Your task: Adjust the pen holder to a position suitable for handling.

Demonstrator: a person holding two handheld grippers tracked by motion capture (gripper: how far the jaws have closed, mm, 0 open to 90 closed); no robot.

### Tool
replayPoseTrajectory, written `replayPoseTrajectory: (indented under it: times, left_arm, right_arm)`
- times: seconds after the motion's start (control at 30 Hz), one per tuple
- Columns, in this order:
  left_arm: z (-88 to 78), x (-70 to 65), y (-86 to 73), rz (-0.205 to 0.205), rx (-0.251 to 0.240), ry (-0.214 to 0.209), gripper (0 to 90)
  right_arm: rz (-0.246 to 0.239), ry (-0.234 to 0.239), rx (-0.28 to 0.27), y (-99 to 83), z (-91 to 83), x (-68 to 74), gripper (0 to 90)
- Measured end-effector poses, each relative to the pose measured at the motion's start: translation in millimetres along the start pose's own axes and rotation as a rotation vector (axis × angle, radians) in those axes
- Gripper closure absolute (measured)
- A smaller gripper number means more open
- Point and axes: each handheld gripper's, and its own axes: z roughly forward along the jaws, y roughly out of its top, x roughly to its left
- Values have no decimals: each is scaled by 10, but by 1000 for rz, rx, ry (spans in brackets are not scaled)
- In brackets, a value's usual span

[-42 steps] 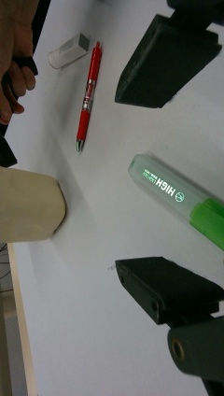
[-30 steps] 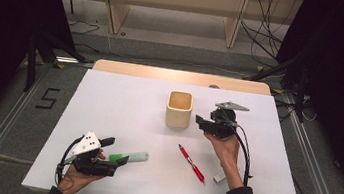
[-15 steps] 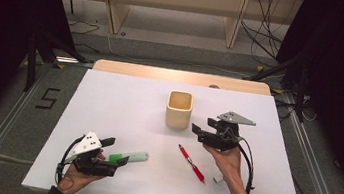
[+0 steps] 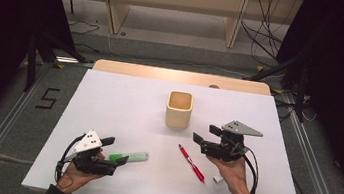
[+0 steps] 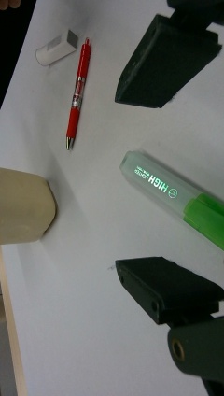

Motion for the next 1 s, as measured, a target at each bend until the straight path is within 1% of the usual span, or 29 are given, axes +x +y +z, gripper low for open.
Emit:
replayPoseTrajectory:
  times: [0.17,0.23,0.3,0.43,0.47,0.5,0.6,0.8,0.83,0.87,0.93,1.0]
  left_arm:
    - [15,7,29,10,22,4,160]
    - [20,2,43,15,30,2,160]
    - [21,-1,49,19,33,1,160]
    - [31,5,59,17,51,1,160]
    - [37,5,64,19,59,3,159]
    - [47,3,70,25,80,3,159]
    - [54,4,86,30,104,-1,159]
    - [63,9,108,41,133,-1,159]
    - [65,10,109,45,140,0,159]
    - [68,11,115,57,158,1,159]
    - [70,9,118,60,164,2,159]
    - [71,3,137,69,185,1,159]
  right_arm:
    - [-4,14,-18,-56,-83,22,290]
    - [-5,42,-22,-117,-148,42,290]
    - [-8,44,-26,-153,-180,53,290]
    - [-10,42,-32,-220,-245,77,284]
    - [-11,43,-34,-232,-263,84,281]
    - [-12,45,-37,-243,-281,90,275]
    - [-8,45,-44,-278,-335,101,257]
    - [-8,38,-40,-370,-404,106,252]
    - [-8,38,-37,-384,-413,106,251]
    - [-7,35,-35,-397,-420,109,251]
    - [-6,34,-33,-420,-437,111,253]
    - [-6,30,-30,-441,-454,118,253]
